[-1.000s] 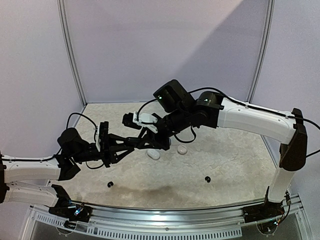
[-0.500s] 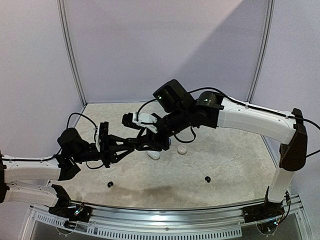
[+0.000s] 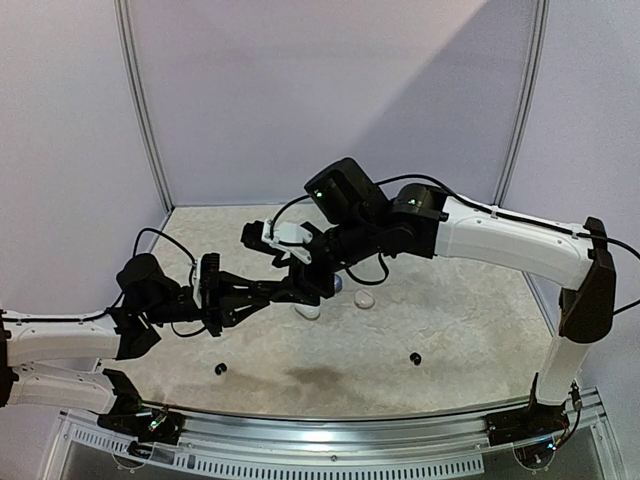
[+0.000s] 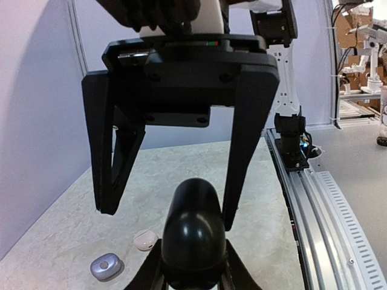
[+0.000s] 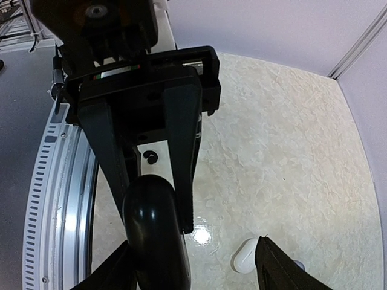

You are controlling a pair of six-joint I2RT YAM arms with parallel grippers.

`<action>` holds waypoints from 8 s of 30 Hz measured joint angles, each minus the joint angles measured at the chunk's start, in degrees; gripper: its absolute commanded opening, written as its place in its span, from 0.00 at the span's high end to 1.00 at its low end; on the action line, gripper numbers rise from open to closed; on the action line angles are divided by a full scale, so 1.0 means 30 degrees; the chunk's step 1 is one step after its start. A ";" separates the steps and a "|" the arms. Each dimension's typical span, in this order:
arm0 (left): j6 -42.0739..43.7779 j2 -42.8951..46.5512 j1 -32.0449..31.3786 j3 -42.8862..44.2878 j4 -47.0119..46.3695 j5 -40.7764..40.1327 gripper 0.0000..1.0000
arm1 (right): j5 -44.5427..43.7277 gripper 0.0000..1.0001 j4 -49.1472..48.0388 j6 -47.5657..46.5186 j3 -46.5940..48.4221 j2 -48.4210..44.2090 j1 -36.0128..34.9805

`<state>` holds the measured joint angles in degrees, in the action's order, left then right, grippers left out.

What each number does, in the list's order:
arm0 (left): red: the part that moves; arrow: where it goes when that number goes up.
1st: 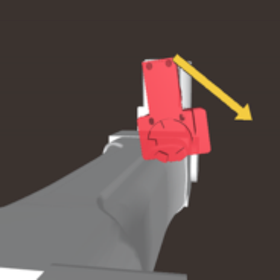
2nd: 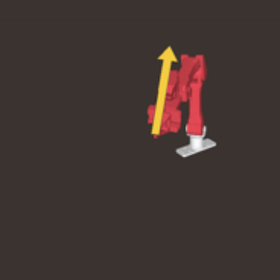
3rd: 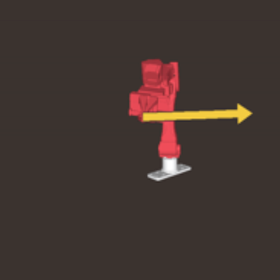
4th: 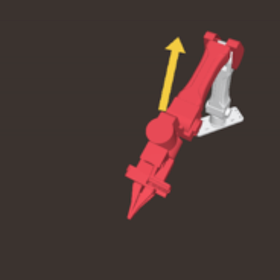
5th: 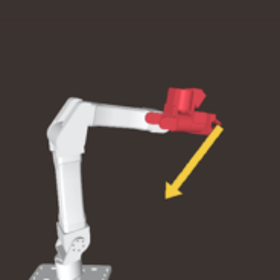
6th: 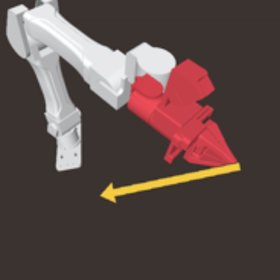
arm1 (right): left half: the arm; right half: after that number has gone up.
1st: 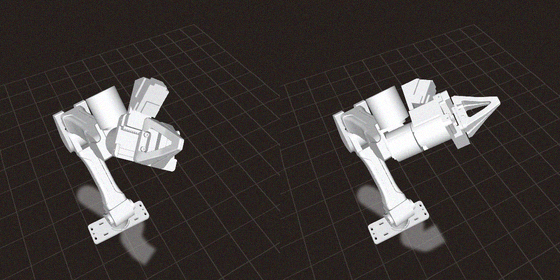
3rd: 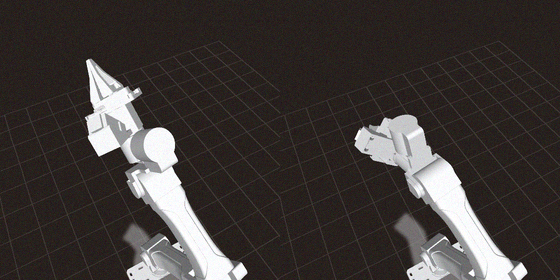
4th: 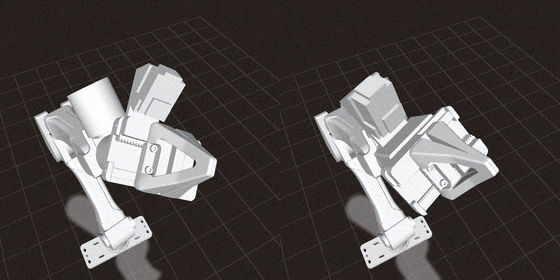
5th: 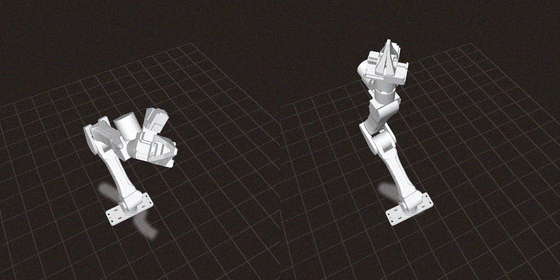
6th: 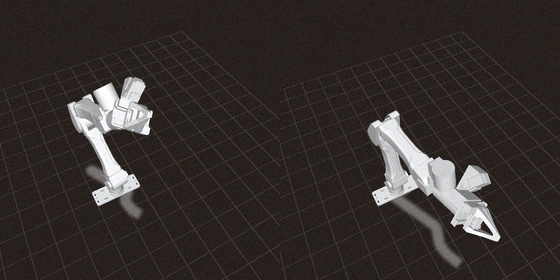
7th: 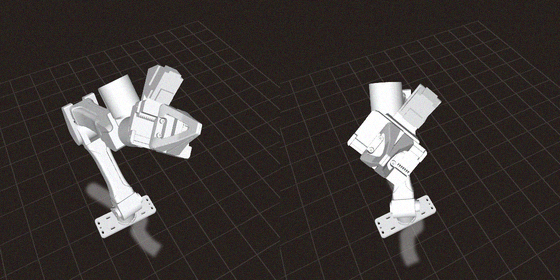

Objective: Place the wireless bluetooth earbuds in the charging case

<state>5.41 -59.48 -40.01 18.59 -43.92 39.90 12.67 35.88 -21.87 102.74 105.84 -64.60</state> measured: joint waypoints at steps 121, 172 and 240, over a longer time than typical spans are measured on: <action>-0.2135 0.0029 0.0335 -0.0102 0.0510 0.0787 1.00 | -0.0036 0.16 -0.0080 0.2047 0.0342 0.0175 0.1107; -0.4189 -0.0386 0.0386 -0.0219 -0.0240 -0.1370 1.00 | -0.5384 0.66 0.3920 1.8571 -1.6240 -0.6615 0.6717; -0.3155 -0.0277 0.0066 -0.0656 -0.2586 0.2455 1.00 | 0.2878 1.00 -0.8976 0.1989 -0.8087 -0.6965 -0.0408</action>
<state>-4.05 -60.31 -39.81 16.62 -51.68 47.27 21.30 8.95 -15.90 78.48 84.95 -65.82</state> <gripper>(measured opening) 0.239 0.048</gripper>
